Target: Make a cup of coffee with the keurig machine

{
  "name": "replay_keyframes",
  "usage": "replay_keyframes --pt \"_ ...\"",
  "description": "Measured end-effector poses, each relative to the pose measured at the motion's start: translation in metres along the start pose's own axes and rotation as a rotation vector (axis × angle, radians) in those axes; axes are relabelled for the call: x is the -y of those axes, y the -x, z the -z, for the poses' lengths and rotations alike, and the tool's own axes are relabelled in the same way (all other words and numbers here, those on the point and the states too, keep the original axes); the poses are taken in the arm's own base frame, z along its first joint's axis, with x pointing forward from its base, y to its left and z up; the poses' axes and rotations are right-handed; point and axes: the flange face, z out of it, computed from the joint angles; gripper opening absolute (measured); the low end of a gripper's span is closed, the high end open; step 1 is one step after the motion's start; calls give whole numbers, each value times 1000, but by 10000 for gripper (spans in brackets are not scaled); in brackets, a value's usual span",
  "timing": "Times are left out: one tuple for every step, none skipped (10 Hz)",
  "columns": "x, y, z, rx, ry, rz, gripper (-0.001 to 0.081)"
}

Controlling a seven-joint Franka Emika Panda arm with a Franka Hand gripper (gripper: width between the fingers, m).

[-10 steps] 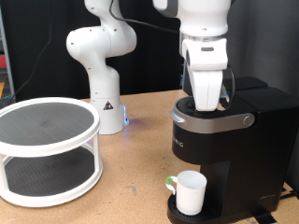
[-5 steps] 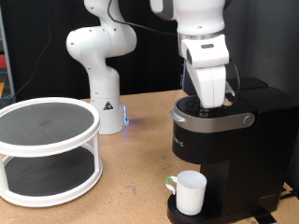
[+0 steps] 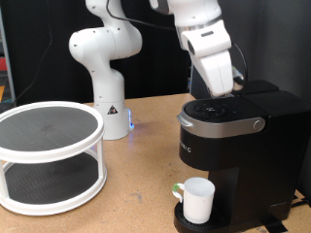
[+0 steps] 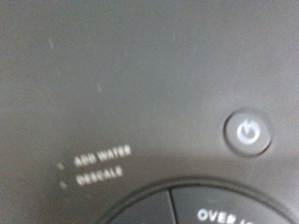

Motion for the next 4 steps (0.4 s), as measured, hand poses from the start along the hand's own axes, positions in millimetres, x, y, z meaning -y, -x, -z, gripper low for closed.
replay_keyframes --pt "3 0 10 -27 -6 -8 7" --pt "5 1 18 -45 -4 -18 7" --pt "7 2 25 -53 -1 -29 7" --pt "8 3 29 -49 6 -31 7"
